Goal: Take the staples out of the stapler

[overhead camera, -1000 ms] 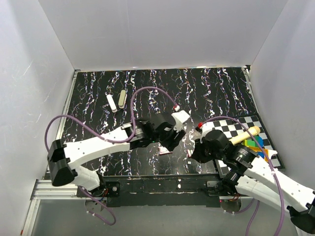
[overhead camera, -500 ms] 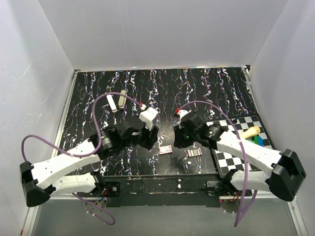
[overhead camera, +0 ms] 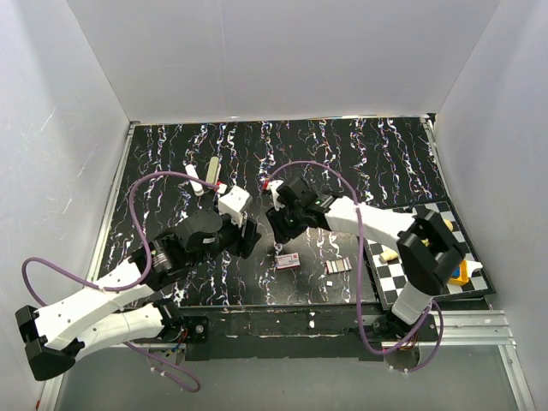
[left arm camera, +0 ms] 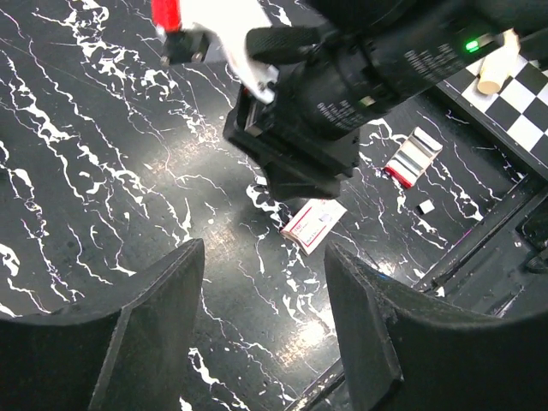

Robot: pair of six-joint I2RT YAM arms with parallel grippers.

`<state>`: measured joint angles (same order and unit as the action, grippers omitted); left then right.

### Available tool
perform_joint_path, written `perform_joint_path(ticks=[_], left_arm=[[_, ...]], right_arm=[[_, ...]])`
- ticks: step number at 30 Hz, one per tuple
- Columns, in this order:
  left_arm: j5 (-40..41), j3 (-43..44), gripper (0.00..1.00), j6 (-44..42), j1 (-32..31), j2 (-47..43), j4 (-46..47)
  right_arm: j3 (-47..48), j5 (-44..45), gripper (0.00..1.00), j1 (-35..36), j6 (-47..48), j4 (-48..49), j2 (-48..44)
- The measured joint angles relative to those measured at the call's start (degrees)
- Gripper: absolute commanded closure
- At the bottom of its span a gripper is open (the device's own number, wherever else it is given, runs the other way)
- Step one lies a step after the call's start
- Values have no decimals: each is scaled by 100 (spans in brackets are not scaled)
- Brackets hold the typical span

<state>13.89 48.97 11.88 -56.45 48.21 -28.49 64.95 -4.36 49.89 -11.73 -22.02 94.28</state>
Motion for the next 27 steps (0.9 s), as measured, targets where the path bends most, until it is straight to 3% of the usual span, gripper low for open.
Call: perform_joint_path(ticks=[8,27], left_arm=[[-17,-42,41,-31,4,-17,31],[-146,-50,40,-28,9,50,70]], right_arm=[[422,-28,48,0,361,-59,793],[811,313,50,2,444,-245,1316]])
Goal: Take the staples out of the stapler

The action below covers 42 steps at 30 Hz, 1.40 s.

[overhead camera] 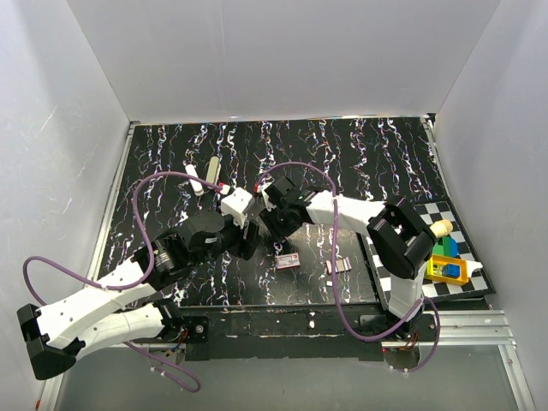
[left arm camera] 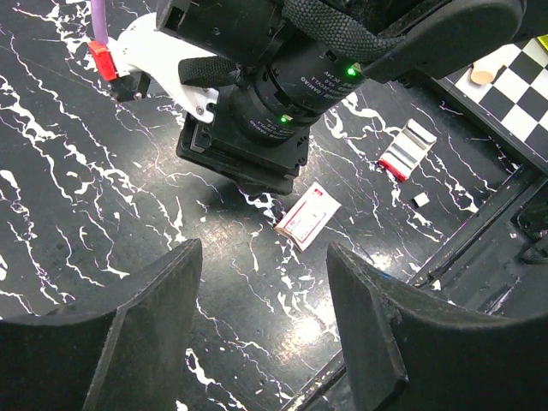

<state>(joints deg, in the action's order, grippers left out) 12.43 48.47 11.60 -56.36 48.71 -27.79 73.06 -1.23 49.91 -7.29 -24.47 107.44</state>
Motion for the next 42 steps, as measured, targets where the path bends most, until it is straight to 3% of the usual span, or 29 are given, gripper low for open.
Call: perform_joint_path(ticks=[22,34,42], left_arm=[[0,0,40,0,0,46,0],[2,0,39,0,0,48,0],[2,0,40,2,0,48,0]], right_arm=[[518,511,58,160,-125,-675,468],[715,752,80,286,-153,-905,599],[686,879,84,308,-181,-898,562]])
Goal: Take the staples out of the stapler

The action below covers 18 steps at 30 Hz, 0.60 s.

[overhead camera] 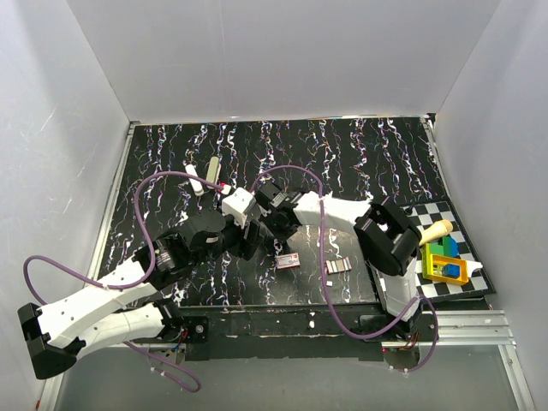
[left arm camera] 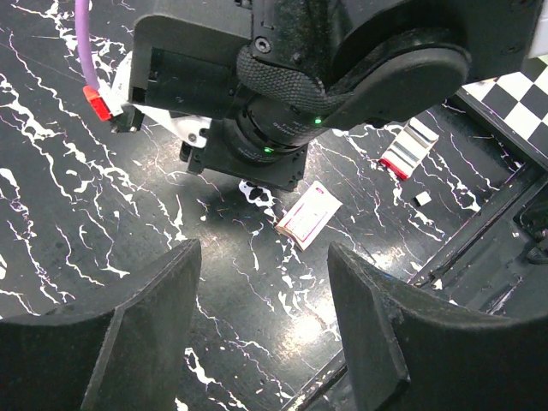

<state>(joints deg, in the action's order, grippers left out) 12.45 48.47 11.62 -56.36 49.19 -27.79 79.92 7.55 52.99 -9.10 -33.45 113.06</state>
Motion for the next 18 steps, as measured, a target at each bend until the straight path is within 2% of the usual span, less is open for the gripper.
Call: perform_joint_path(ticks=[4,18], left_arm=[[4,-2,39,0,0,-2,0],[24,-11,39,4,0,-7,-2]], right_arm=[[-273,46,84,-9,-79,20,-280],[-1631,297,85,-393,-417,-68,-2481]])
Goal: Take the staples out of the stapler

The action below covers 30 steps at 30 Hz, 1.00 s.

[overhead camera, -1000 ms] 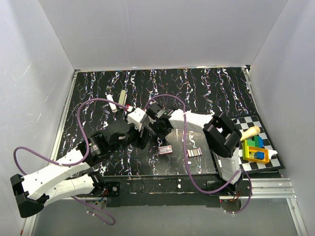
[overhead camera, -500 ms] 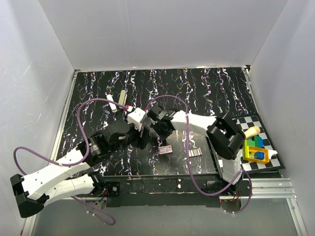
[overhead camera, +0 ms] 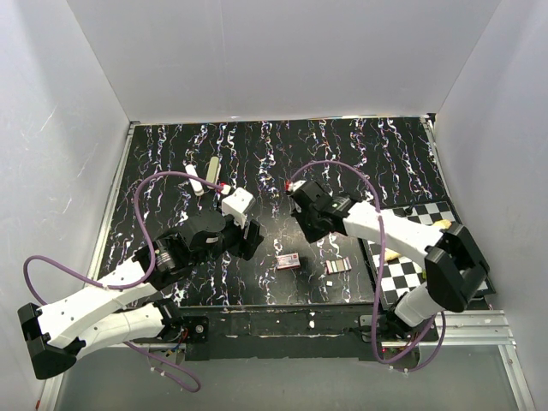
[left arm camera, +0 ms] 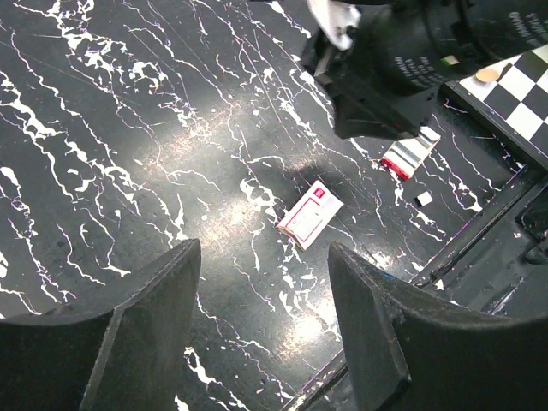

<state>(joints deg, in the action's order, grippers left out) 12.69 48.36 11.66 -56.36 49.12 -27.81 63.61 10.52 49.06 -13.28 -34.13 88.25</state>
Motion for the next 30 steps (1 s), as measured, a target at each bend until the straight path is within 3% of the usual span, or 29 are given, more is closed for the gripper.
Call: perform_joint_path(ticks=[13,30], left_arm=[[2,-4,39,55,0,7,2],[-2,-22,38,101,0,168,11]], right_arm=[[-1283,109,84,-466,-684,-181,-1169],[-1939,85,83,-824,-1119,-201,-1346]])
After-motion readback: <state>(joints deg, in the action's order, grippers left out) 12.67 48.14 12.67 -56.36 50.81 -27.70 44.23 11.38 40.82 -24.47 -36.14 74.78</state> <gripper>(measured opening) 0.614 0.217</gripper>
